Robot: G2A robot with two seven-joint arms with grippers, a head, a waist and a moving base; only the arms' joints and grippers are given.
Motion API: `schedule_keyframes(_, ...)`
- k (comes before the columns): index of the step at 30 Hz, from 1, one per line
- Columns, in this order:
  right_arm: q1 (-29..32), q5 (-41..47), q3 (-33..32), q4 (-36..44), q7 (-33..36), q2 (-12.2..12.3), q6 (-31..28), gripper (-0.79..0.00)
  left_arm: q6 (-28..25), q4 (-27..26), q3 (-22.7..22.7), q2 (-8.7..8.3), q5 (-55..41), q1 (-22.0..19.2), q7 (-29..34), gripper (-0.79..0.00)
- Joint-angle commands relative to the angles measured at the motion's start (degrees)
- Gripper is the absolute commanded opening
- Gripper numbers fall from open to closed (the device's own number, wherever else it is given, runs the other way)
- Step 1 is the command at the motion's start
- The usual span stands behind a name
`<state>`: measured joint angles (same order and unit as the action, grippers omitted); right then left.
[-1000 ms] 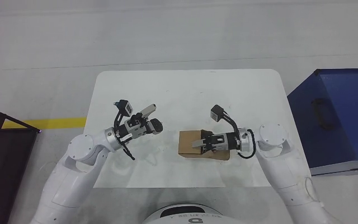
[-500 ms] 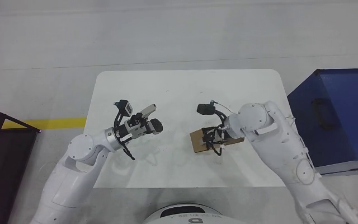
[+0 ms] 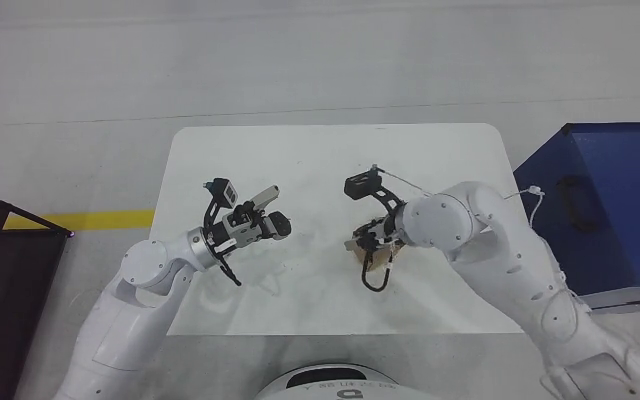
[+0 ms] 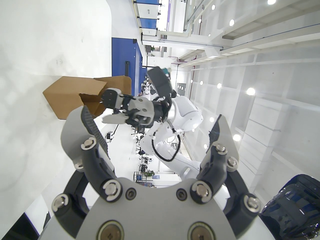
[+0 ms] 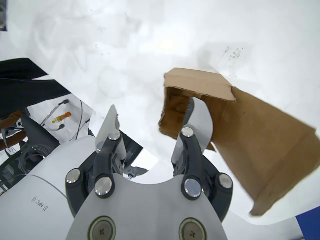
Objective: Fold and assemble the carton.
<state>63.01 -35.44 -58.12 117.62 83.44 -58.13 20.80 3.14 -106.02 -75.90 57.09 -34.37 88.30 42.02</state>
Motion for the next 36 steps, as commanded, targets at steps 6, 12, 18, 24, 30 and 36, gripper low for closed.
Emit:
schedule_keyframes(6, 18.4, 2.9, -20.3, 17.0, -8.5, 2.7, 4.9, 0.0, 0.0, 0.0, 0.0, 0.0, 0.0, 0.0, 0.0, 0.0)
schedule_keyframes(12, 37.4, 16.6, -35.4, 17.0, -21.7, 2.5, 0.5, -0.086, 0.0, 0.0, 0.0, 0.0, 0.0, 0.0, 0.0, 0.0)
schedule_keyframes(18, 51.7, 24.6, -37.6, 12.1, -33.3, 1.3, -1.3, -0.08, 0.0, 0.0, 0.0, 0.0, 0.0, 0.0, 0.0, 0.0)
schedule_keyframes(24, 54.3, 27.9, -34.4, 8.9, -38.1, 0.8, -4.9, -0.12, 0.0, 0.0, 0.0, 0.0, 0.0, 0.0, 0.0, 0.0)
schedule_keyframes(30, 51.4, 28.6, -29.3, 5.6, -45.9, 0.1, -4.2, -0.225, 0.0, 0.0, 0.0, 0.0, 0.0, 0.0, 0.0, 0.0)
schedule_keyframes(36, 46.9, 27.1, -24.9, 2.9, -48.2, -0.4, -0.3, -0.302, 0.0, 0.0, 0.0, 0.0, 0.0, 0.0, 0.0, 0.0)
